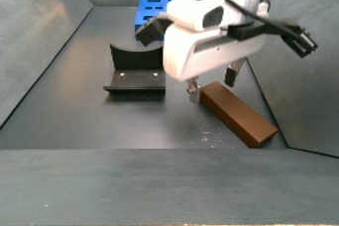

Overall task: Pick up the arch object. Move up. Place the arch object on the fixture. Regrasp the arch object. Rotate the arch object. Move to above the board. Insert the arch object.
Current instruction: Pick up the arch object.

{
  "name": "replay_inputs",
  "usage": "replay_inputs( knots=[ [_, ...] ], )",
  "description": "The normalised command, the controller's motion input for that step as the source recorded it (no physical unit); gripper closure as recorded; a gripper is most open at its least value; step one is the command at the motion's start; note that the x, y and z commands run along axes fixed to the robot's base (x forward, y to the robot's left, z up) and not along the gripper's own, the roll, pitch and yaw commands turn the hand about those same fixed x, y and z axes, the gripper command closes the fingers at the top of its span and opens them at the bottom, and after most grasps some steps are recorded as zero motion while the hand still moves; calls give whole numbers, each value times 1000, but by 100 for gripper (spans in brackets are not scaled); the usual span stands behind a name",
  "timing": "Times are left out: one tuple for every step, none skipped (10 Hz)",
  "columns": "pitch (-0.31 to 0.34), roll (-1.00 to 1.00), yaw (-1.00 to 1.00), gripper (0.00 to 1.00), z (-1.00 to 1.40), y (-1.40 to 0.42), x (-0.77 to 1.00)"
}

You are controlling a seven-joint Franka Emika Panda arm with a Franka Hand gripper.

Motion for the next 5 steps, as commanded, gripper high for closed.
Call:
replay_inputs(
  knots=[
    [-113, -33, 126, 0, -266, 31, 0],
    [-27, -7, 31, 0, -40, 46, 0],
    [0, -20, 0, 0, 0, 0, 0],
    [0, 4, 0, 0, 0, 0, 0],
    [-67, 24, 0, 0, -529, 0, 0]
  ],
)
